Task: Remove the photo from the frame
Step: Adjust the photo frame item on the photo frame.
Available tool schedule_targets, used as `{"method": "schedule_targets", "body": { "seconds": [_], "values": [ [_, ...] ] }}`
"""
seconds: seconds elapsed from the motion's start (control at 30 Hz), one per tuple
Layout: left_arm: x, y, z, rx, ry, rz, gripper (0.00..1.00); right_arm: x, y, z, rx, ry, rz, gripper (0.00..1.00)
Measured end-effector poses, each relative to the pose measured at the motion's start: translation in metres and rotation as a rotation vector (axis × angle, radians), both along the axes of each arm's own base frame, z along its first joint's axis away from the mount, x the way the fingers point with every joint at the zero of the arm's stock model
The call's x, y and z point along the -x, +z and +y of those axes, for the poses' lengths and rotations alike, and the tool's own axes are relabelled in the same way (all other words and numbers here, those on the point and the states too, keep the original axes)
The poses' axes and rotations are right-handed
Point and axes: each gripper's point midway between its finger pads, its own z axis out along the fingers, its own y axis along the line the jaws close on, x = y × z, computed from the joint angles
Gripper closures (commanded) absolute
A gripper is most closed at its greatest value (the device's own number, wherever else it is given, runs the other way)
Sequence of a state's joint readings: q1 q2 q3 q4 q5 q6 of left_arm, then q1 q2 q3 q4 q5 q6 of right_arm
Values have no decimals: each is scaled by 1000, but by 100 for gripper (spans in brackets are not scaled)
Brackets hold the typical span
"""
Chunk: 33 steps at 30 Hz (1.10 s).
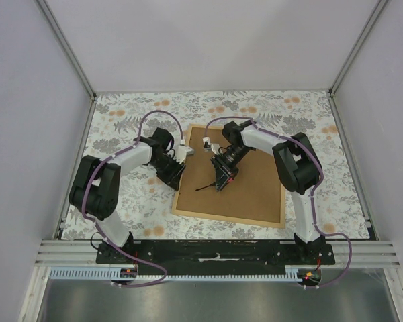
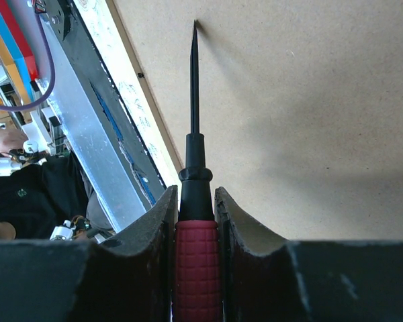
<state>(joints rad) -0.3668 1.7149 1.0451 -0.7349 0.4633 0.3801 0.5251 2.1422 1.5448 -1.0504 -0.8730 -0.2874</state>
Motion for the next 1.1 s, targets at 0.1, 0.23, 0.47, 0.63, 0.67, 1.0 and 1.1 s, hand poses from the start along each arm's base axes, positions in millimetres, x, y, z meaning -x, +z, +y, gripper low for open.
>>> {"method": "schedule_targets", "body": {
  "seconds": [0.1, 0.23, 0.47, 0.63, 0.67, 1.0, 1.1],
  "values": [
    [-7, 1, 3, -43, 11, -27, 49, 0, 0, 0, -1, 0, 0, 100],
    [-14, 4, 6, -99, 23, -59, 45, -1, 0, 0, 0, -1, -1, 100],
    [2, 3, 1, -145, 1, -17, 32, -6, -1, -2, 6, -20, -6, 100],
    [14, -5, -8, -171, -20, 38, 31, -10, -2, -4, 7, -35, -12, 100],
    [15, -7, -9, -177, -20, 47, 31, -11, -2, -4, 7, -37, -13, 100],
    [7, -11, -7, -234, 14, 57, 50, -18, 1, -6, 18, -45, -60, 100],
    [5, -12, -8, -238, 16, 62, 53, -18, 1, -6, 17, -45, -60, 100]
  ]
}}
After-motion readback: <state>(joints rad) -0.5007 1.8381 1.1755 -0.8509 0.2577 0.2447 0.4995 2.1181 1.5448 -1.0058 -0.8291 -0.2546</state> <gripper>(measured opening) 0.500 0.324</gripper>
